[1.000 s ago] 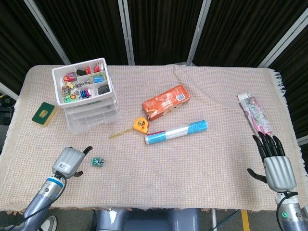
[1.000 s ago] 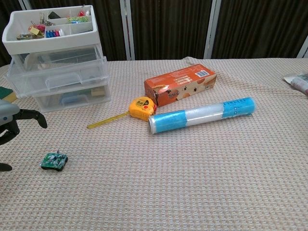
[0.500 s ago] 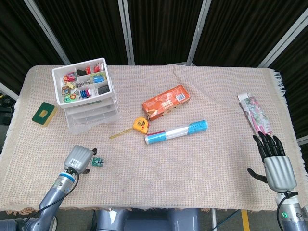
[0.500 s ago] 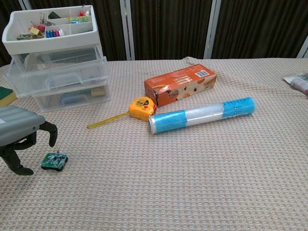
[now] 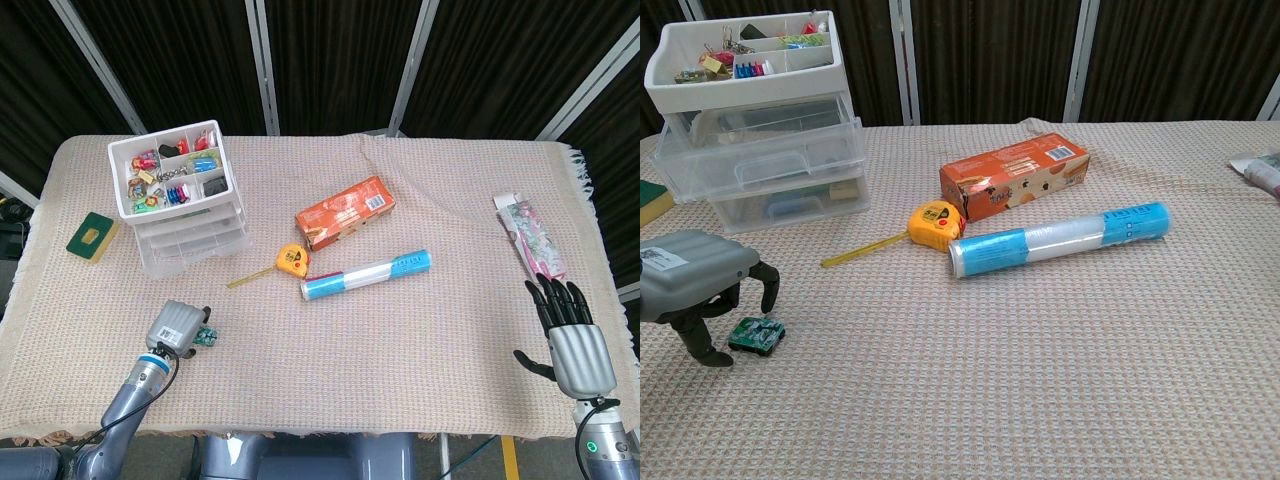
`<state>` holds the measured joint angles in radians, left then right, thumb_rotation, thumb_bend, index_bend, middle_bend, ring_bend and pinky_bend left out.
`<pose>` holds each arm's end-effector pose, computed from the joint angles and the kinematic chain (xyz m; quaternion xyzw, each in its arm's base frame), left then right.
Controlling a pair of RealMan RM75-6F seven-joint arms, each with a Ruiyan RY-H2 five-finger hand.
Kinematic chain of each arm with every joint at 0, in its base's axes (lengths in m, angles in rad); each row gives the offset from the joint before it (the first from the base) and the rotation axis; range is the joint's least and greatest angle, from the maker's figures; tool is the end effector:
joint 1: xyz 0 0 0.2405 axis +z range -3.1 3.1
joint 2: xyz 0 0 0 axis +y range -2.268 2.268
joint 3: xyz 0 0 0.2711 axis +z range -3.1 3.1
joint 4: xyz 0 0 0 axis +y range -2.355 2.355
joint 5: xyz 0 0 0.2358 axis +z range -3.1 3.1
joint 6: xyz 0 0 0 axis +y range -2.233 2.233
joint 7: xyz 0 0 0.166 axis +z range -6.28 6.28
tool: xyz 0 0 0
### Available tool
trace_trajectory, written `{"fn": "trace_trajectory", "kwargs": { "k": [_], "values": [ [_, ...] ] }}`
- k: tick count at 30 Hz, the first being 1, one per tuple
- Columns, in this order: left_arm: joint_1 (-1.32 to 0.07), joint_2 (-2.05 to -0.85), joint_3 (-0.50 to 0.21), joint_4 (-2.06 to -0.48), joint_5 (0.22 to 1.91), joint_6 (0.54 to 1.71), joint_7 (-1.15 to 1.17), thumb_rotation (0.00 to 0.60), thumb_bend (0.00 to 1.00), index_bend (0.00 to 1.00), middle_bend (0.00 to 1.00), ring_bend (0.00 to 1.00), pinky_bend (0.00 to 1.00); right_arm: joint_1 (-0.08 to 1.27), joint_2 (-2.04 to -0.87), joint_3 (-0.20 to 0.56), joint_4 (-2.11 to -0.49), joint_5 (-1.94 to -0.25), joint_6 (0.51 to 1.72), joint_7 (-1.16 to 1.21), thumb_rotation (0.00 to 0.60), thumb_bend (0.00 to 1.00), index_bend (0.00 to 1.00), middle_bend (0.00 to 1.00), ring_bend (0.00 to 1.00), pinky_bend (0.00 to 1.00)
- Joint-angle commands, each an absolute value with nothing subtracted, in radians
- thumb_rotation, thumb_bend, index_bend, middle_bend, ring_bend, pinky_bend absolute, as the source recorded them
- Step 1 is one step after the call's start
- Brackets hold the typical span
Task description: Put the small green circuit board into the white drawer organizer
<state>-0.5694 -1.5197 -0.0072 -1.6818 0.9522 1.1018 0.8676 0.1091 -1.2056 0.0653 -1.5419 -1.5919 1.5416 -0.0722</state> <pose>-0.2182 0.2857 -0.0602 -0.7941 -0.3283 -0.1856 0.4765 -0.3166 -0.2170 0.1244 0.6186 -0.3230 0.4173 0.5821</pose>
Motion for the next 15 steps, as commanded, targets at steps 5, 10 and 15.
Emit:
{"fn": "trace_trajectory", "kwargs": {
  "k": [5,10,15],
  "values": [
    [-0.577,-1.529,-0.003,-1.69,0.947,1.102,0.866,0.6,0.45,0.47,0.96,0.88,0.69,0.109,-1.205,0.065,-1.544,-1.591,1.541,-0.07,0.6,0.01,0.01,0.0,0.0,0.0],
    [-0.574,-1.526,-0.004,-1.701,0.963,1.116,0.84,0.6,0.5,0.53,0.97,0.89,0.69,0.109,-1.204,0.064,-1.544,-1.591,1.54,-0.066,0.6,0.01,0.01,0.0,0.0,0.0],
    [-0.567,-1.503,-0.016,-1.73,1.048,1.154,0.78,0.6,0.5,0.54,0.97,0.89,0.69,0.11,-1.203,0.063,-1.544,-1.592,1.537,-0.067,0.6,0.01,0.01,0.0,0.0,0.0]
  ]
}}
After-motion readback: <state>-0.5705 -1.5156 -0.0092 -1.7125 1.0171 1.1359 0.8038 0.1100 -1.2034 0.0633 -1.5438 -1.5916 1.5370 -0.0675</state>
